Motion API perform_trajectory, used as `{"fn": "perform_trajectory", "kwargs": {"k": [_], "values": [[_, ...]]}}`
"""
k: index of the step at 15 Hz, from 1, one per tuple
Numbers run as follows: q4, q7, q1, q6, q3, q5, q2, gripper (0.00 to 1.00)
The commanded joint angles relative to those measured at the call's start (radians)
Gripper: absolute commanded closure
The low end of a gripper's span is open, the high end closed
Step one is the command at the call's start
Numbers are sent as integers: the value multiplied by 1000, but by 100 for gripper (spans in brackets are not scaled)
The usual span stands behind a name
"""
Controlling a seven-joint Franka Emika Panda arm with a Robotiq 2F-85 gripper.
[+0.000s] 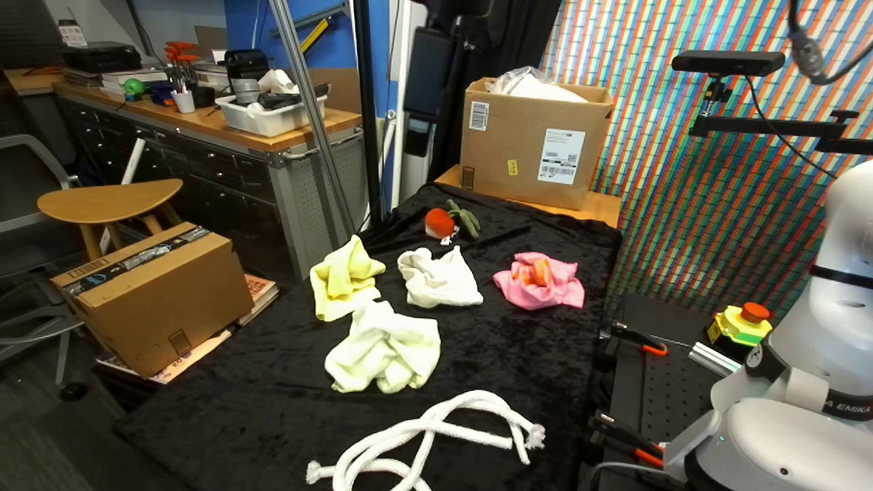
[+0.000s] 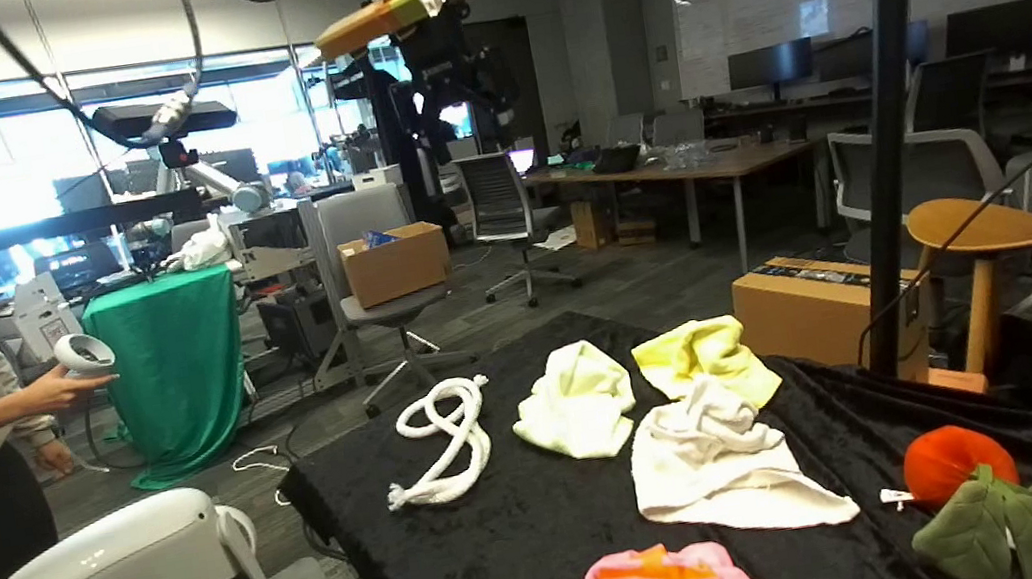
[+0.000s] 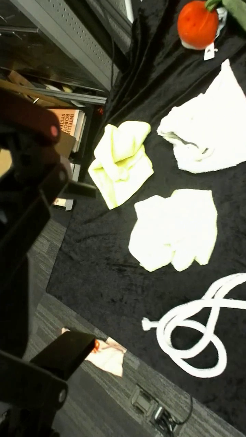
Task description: Move the green towel, the beetroot plushy, the pink shirt and the rope to the middle of the table
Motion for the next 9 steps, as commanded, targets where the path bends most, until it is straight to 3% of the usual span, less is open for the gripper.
{"fn": "perform_trajectory", "kwargs": {"k": [1, 6, 9], "values": [[245, 91, -4, -40, 15, -64, 233, 0], [407, 190, 24, -43, -18, -128, 431, 0], [433, 187, 26, -17, -37, -98, 489, 0]]}}
